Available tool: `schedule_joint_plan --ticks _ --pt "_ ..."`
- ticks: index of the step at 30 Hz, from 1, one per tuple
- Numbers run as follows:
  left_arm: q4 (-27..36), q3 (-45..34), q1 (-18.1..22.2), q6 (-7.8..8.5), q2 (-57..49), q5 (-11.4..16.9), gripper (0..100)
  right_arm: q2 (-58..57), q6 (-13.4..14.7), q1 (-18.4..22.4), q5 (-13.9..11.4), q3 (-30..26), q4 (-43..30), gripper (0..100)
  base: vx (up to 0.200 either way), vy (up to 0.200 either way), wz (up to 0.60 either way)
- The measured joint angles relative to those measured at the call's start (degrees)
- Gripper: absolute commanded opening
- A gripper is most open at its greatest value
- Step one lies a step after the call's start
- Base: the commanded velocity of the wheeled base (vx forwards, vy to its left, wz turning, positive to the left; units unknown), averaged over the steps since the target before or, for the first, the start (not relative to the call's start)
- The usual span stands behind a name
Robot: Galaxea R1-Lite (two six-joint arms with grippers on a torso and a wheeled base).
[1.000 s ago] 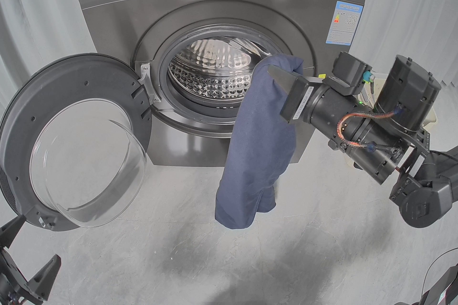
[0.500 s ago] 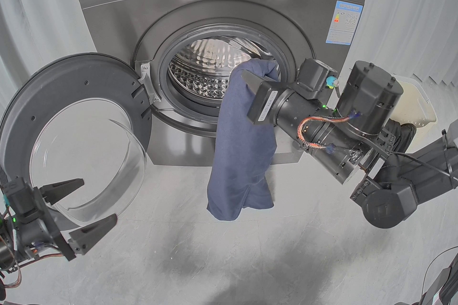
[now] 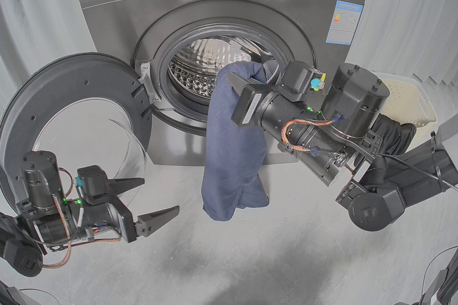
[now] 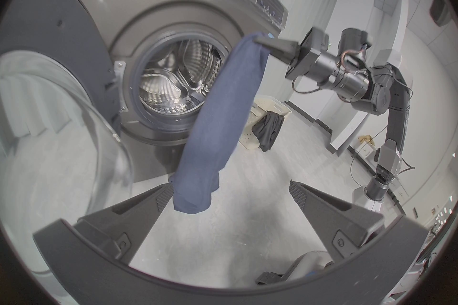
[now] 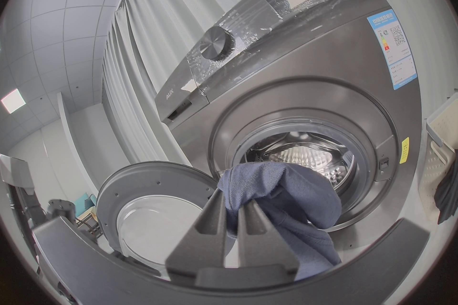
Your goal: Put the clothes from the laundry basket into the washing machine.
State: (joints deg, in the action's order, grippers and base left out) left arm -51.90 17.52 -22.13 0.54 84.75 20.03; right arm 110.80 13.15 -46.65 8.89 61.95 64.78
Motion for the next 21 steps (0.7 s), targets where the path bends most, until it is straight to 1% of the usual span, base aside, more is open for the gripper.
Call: schedule_joint_plan --ticks 3,8,16,21 --pt "-0.52 2.13 -1.63 -0.74 3.95 -0.05 100 -0.44 0.01 -0.50 -0.20 0.52 0.26 0 0.000 0.000 0.00" --pt "-2.62 4.74 -2.86 -1.18 8.85 -0.29 100 -1.51 0.33 -0.98 -0.38 0.76 0.96 0 0.000 0.000 0.00" --pt "-6.70 9.33 -3.15 -2.69 16.58 -0.62 100 -2.58 0.63 -1.90 -0.30 -0.32 1.91 0 0.000 0.000 0.00" --pt "-7.58 12.52 -3.10 -3.35 21.00 -1.39 100 -3.00 0.66 -2.49 -0.22 -0.93 1.95 0 0.000 0.000 0.00"
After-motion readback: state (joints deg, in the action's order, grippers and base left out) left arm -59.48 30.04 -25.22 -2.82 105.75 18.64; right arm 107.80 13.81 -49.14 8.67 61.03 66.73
